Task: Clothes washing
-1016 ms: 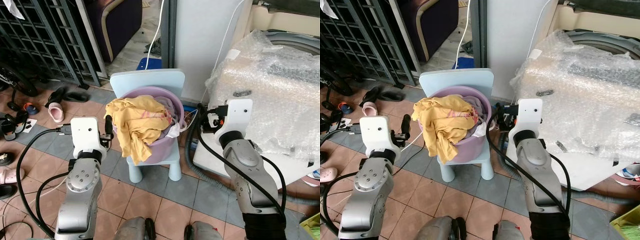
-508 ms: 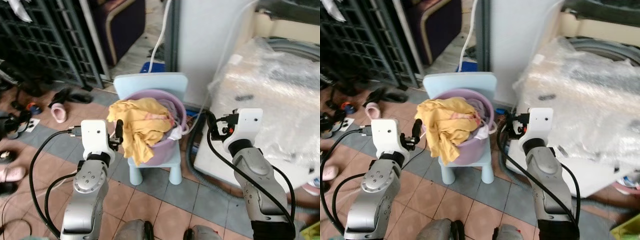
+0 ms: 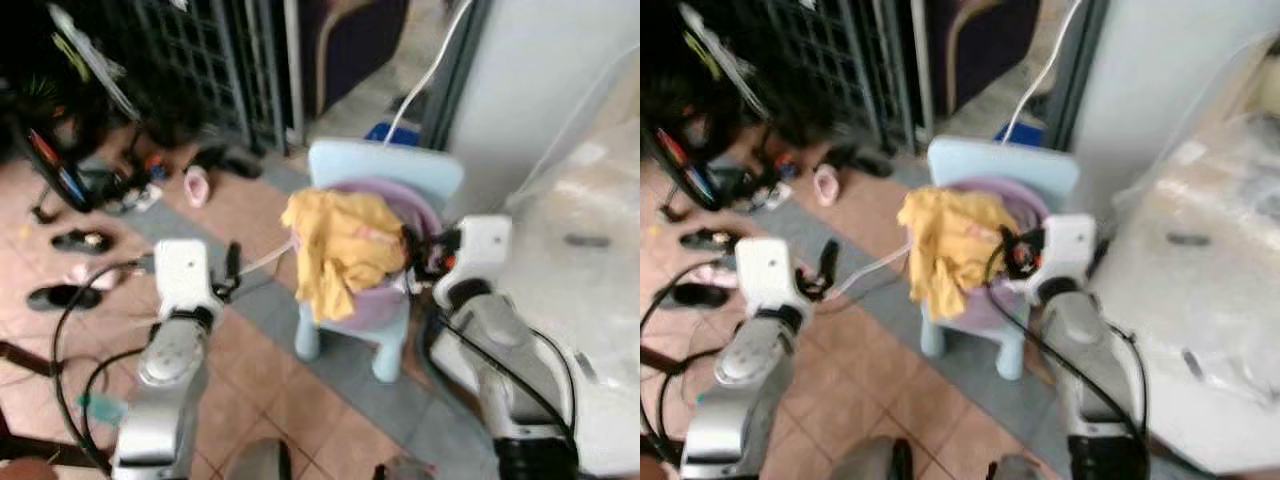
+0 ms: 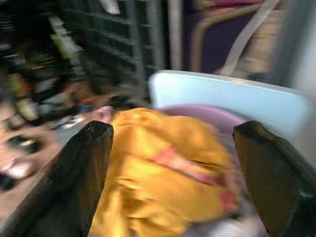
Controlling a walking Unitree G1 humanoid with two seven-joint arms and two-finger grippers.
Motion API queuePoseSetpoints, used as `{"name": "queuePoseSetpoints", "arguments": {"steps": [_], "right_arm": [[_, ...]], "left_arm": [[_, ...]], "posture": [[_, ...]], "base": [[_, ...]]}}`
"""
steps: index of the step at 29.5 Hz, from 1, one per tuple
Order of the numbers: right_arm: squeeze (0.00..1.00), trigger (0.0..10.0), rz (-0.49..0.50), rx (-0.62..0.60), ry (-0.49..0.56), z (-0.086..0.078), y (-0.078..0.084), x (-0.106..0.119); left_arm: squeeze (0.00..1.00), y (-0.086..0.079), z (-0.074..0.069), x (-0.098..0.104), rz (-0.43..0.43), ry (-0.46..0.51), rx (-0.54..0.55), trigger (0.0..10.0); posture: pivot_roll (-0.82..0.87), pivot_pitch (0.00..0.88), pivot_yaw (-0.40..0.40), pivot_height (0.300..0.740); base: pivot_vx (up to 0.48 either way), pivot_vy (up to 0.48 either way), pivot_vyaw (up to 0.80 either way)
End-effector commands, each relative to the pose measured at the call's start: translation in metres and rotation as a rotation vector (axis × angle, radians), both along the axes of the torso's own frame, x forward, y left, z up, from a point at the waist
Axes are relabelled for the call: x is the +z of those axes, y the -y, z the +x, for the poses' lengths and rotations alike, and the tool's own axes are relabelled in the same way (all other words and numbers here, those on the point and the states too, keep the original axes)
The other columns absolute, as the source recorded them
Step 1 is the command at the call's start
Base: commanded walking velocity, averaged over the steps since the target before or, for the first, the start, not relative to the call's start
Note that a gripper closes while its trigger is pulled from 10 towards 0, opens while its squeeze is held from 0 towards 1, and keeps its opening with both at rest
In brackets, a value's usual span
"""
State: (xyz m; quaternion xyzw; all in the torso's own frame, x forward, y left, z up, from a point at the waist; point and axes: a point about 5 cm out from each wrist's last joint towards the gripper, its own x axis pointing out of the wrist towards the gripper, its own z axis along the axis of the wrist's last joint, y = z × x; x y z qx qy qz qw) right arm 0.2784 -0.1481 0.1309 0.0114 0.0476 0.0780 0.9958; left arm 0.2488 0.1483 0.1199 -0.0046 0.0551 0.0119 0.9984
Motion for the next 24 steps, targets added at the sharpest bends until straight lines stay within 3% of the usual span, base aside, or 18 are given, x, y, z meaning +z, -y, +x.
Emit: {"name": "queuePoseSetpoints", "arguments": {"steps": [1, 20, 24], "right_arm": [[0.0, 10.0, -0.009, 0.011, -0.056, -0.0001, 0.0003, -0.0091], [0.0, 10.0, -0.035, 0.001, -0.1, 0.0022, 0.0027, -0.0146], [0.0, 10.0, -0.089, 0.015, -0.113, 0.0027, 0.0028, -0.0168]], "left_arm": [[0.0, 0.0022, -0.0018, -0.0015, -0.003, -0.006, -0.009, 10.0], [0.0, 0.0052, -0.0012, -0.0022, -0.022, -0.004, -0.022, 10.0], [0.0, 0.005, -0.0009, -0.0026, -0.022, -0.005, -0.017, 10.0]], "posture": [[-0.03, 0.049, 0.055, 0.74], [-0.04, 0.052, 0.051, 0.74], [-0.04, 0.053, 0.05, 0.74]], "base": [[0.285, 0.0, 0.72], [0.421, 0.0, 0.03], [0.455, 0.0, 0.0]]}}
